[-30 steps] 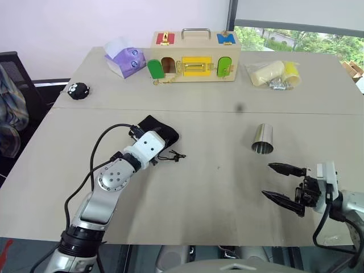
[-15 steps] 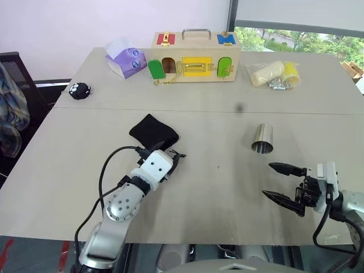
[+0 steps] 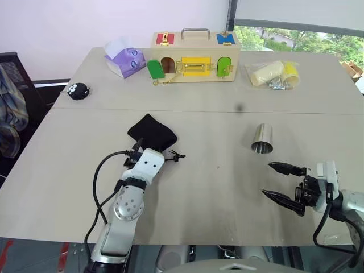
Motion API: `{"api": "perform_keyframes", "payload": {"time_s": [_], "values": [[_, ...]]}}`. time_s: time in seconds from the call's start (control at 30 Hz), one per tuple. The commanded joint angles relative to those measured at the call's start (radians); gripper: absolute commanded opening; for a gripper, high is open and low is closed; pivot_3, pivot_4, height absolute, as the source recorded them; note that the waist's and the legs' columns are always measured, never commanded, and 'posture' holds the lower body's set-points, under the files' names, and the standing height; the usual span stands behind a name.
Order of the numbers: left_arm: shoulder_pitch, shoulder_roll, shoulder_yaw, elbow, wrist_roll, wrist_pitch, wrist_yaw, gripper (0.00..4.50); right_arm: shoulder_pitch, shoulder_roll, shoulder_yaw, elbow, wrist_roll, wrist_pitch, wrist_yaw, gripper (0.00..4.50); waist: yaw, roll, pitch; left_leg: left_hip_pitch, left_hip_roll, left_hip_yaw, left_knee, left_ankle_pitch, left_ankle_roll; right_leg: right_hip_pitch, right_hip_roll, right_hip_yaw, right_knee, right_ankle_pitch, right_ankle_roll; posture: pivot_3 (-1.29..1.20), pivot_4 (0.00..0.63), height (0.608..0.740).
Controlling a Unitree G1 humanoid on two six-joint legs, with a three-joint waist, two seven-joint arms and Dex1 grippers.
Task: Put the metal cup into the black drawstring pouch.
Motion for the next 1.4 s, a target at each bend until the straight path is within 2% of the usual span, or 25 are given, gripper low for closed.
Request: {"api": "perform_keyframes", "payload": {"time_s": [0.03, 0.17, 0.27, 0.33, 0.37, 0.4, 0.43, 0.63, 0.73, 0.97, 1.17, 1.4], "values": [[-0.002, 0.021, 0.015, 0.012, 0.018, -0.062, 0.008, 3.14, -0.002, 0.003, -0.01, -0.02, 0.01, -0.017, -0.001, 4.5, 0.001, 0.0, 0.0, 0.0, 0.0, 0.0, 0.0, 0.0, 0.0, 0.0, 0.0, 0.0, 0.0, 0.0, 0.0, 0.0, 0.15, 0.74], [-0.021, 0.021, 0.028, 0.043, 0.01, -0.085, 0.012, 3.14, -0.002, 0.011, -0.003, -0.027, 0.006, -0.019, -0.01, 4.5, 0.0, 0.0, 0.0, 0.0, 0.0, 0.0, 0.0, 0.0, 0.0, 0.0, 0.0, 0.0, 0.0, 0.0, 0.0, 0.0, 0.15, 0.74], [-0.036, 0.009, 0.048, 0.052, -0.025, -0.092, 0.003, 2.46, -0.004, 0.016, -0.001, -0.022, 0.002, -0.023, -0.01, 4.5, 0.0, 0.0, 0.0, 0.0, 0.0, 0.0, 0.0, 0.0, 0.0, 0.0, 0.0, 0.0, 0.0, 0.0, 0.0, 0.0, 0.15, 0.74], [-0.042, 0.005, 0.057, 0.049, -0.043, -0.092, -0.01, 1.54, -0.007, 0.018, -0.002, -0.019, 0.0, -0.024, -0.009, 4.5, -0.001, 0.0, 0.0, 0.0, 0.0, 0.0, 0.0, 0.0, 0.0, 0.0, 0.0, 0.0, 0.0, 0.0, 0.0, 0.0, 0.15, 0.74], [-0.045, 0.004, 0.061, 0.047, -0.05, -0.089, -0.017, 0.88, -0.01, 0.019, -0.001, -0.016, -0.002, -0.025, -0.009, 4.5, -0.001, 0.0, 0.0, 0.0, 0.0, 0.0, 0.0, 0.0, -0.001, 0.0, 0.0, 0.0, 0.0, 0.0, 0.0, 0.0, 0.15, 0.74], [-0.049, 0.003, 0.066, 0.038, -0.06, -0.08, -0.026, 0.6, -0.012, 0.02, -0.001, -0.014, -0.003, -0.026, -0.009, 4.5, 0.0, 0.0, 0.0, 0.0, 0.0, 0.0, 0.0, 0.001, -0.001, 0.0, 0.0, 0.0, 0.0, 0.0, 0.0, 0.0, 0.15, 0.74], [-0.054, 0.002, 0.071, 0.029, -0.075, -0.069, -0.039, 0.1, -0.016, 0.021, 0.0, -0.012, -0.004, -0.027, -0.009, 4.5, 0.0, 0.0, 0.0, 0.0, 0.0, 0.0, 0.0, 0.001, -0.002, 0.0, 0.0, 0.0, 0.0, 0.0, 0.0, 0.0, 0.15, 0.74], [-0.086, 0.012, 0.104, 0.038, -0.121, -0.051, -0.08, 0.1, -0.039, 0.026, 0.008, 0.006, -0.011, -0.034, -0.005, 4.5, 0.0, 0.0, 0.0, 0.0, 0.0, 0.0, 0.0, 0.001, -0.002, 0.0, 0.0, 0.0, 0.0, 0.0, 0.0, 0.0, 0.15, 0.74], [-0.107, 0.002, 0.125, 0.033, -0.187, -0.023, -0.12, 0.1, -0.049, 0.036, 0.01, 0.017, -0.027, -0.044, -0.023, 4.5, 0.0, 0.0, 0.0, 0.0, 0.0, 0.0, 0.0, 0.002, -0.003, 0.0, 0.0, 0.0, 0.001, 0.0, 0.0, 0.0, 0.15, 0.74], [-0.218, -0.046, 0.187, -0.025, -0.345, 0.161, -0.163, 0.1, -0.096, 0.094, -0.007, 0.076, -0.125, -0.058, -0.207, 4.5, 0.0, 0.0, 0.0, 0.0, 0.0, 0.0, 0.001, 0.002, -0.004, 0.0, 0.0, -0.001, 0.002, 0.0, 0.0, 0.0, 0.15, 0.74], [-0.307, -0.097, 0.185, -0.117, -0.467, 0.365, -0.181, 0.1, -0.161, 0.156, 0.012, 0.129, -0.202, -0.022, -0.388, 4.5, -0.002, 0.0, 0.0, 0.0, 0.0, 0.001, 0.002, 0.003, -0.005, 0.0, 0.001, -0.001, 0.002, 0.0, 0.0, 0.0, 0.15, 0.74], [-0.382, -0.11, 0.183, -0.176, -0.531, 0.524, -0.165, 0.1, -0.229, 0.189, 0.019, 0.224, -0.271, -0.054, -0.487, 4.5, -0.003, 0.0, 0.0, 0.0, 0.0, 0.001, 0.002, 0.003, -0.005, 0.0, 0.003, 0.0, 0.003, 0.0, 0.0, 0.0, 0.15, 0.74]]}}
